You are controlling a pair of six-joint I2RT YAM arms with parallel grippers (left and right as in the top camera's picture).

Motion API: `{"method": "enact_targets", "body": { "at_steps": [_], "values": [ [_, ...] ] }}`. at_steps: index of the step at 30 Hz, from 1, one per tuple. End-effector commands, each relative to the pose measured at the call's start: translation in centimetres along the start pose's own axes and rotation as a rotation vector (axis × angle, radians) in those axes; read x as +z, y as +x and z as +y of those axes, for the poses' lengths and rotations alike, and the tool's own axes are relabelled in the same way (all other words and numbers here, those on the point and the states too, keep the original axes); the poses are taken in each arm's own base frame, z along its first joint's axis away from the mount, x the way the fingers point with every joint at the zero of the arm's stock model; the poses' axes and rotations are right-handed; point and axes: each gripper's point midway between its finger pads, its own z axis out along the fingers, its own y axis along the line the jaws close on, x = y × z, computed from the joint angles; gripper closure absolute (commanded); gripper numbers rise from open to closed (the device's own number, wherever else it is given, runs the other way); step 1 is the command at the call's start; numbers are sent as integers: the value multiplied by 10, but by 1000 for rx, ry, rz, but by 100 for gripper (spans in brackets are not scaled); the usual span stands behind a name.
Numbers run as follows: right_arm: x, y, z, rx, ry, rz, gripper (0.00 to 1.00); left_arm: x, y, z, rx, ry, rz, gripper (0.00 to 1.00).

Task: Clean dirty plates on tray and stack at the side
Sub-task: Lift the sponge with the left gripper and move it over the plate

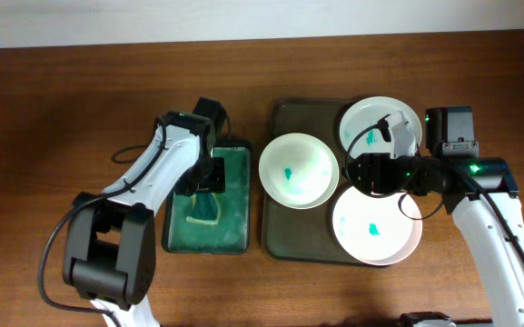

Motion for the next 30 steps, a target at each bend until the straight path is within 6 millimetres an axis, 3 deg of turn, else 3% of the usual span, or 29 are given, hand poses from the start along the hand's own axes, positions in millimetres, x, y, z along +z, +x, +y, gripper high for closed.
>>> {"method": "enact_targets", "body": {
  "at_steps": [1,4,5,8,10,13,17,19,22,25,30],
  "values": [
    [-3,-6,0,-14,10,-13,41,30,17,2,-6,-3,40,63],
    [-3,-6,-7,3,47,-14,51,49,18,2,-8,7,16,98],
    [-3,-5,-12,25,77,-13,58,50,18,2,-8,8,12,100],
    [3,-4,-24,59,123,8,63,39,12,0,-7,14,-3,100],
    [11,-3,-30,73,126,32,65,21,4,-2,-1,19,-17,100],
    [33,1,-44,109,130,96,73,-31,-17,-10,54,42,-81,100],
    [63,4,-63,141,133,152,74,-91,-39,-35,137,137,-184,100],
    [77,4,-69,142,132,171,73,-111,-50,-50,159,200,-243,100],
    [107,12,-76,121,150,228,63,-120,-58,-71,186,272,-292,100],
    [133,11,-89,118,203,236,64,-124,-62,-87,215,300,-328,100],
    [155,7,-95,121,184,222,73,-131,-63,-123,267,339,-391,100]
  ]
}}
